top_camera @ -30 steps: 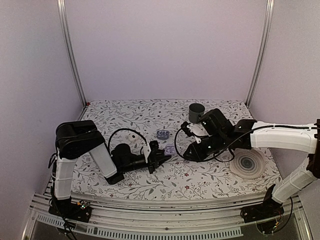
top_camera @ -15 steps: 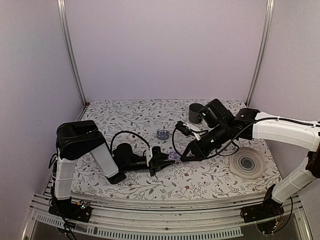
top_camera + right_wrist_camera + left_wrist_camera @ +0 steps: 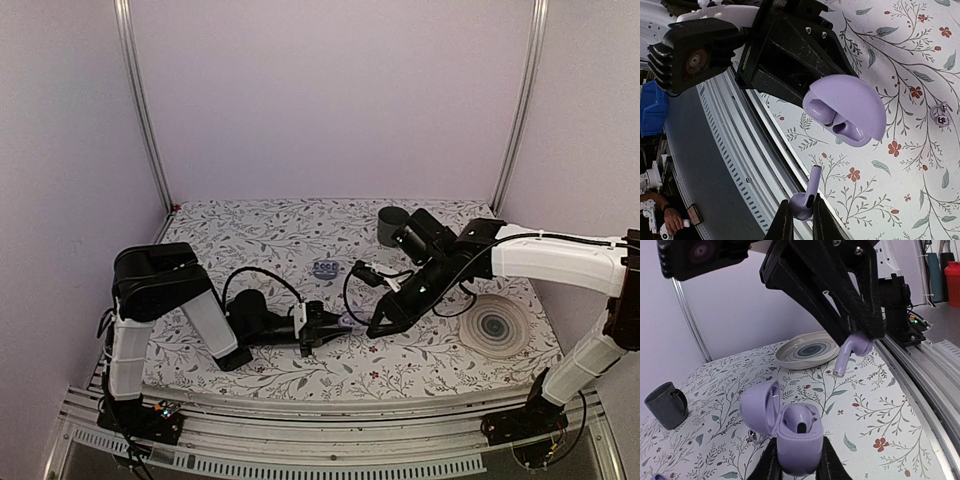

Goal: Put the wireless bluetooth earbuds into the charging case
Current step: Insert the right earbud into the right side groove of the charging case.

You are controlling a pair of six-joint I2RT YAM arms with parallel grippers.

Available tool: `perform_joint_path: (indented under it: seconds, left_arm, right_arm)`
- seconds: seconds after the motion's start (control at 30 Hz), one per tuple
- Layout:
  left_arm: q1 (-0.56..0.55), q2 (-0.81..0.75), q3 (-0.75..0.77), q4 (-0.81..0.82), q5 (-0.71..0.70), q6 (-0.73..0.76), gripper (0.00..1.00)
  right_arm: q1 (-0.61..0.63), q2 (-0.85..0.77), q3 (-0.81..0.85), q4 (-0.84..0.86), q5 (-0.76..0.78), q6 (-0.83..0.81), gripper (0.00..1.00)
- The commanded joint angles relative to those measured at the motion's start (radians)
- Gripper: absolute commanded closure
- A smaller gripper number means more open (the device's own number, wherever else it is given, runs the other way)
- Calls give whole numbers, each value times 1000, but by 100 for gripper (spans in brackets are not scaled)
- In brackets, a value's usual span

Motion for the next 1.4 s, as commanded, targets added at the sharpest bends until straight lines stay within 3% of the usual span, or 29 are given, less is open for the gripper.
perform_joint_path:
  seconds: [0.0, 1.37]
  left_arm:
    - [-29, -26, -14, 291, 3, 34, 100]
    - [-81, -40, -28, 289, -4, 75, 100]
  right_arm:
    - [-6, 30, 60, -30, -19, -26, 94]
    - [-7, 114, 73, -58, -21, -42, 94]
